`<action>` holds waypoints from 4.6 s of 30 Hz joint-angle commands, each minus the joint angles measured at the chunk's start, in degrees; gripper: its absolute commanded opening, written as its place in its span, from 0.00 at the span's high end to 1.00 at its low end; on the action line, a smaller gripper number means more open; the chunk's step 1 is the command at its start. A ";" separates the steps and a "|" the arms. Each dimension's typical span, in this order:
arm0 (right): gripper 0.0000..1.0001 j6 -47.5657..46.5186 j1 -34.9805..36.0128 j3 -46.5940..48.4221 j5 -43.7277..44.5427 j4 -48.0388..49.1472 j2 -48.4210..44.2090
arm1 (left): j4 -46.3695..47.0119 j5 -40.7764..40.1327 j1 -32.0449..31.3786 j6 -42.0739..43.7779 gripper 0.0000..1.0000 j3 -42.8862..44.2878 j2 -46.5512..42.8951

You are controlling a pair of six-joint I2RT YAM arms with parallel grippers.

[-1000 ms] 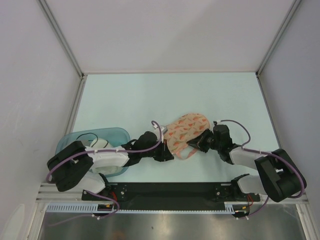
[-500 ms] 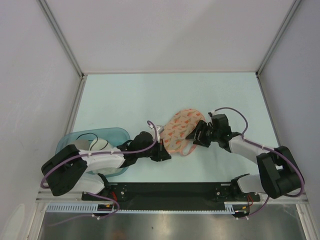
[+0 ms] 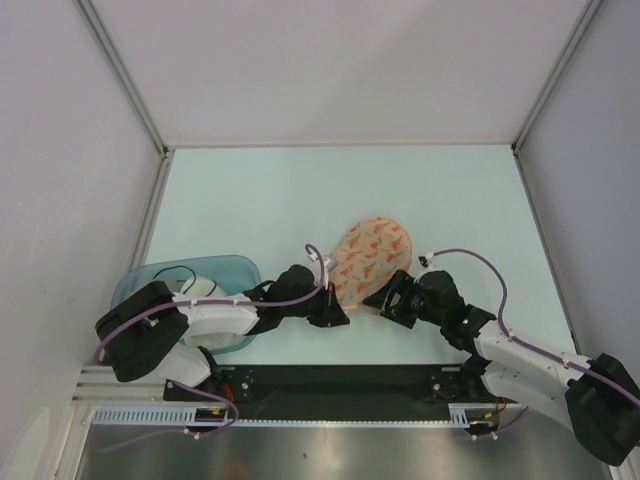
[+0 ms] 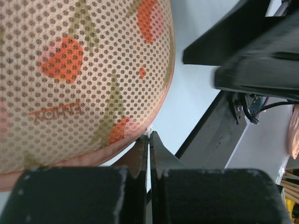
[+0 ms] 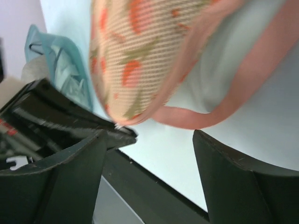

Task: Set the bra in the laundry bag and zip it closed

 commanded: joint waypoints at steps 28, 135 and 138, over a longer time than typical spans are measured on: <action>1.00 -17.78 -15.77 4.94 -12.58 -0.60 14.91 | 4.80 -3.56 -6.27 -6.00 1.00 -2.32 1.22; 0.00 -4.70 -19.82 -20.36 -11.98 -8.44 -48.37 | 8.34 -5.58 9.03 -4.68 0.00 -38.36 -89.30; 0.00 -4.70 -19.73 -20.27 -9.88 -8.08 -48.19 | 9.53 -4.89 8.85 -2.66 0.00 -38.09 -88.00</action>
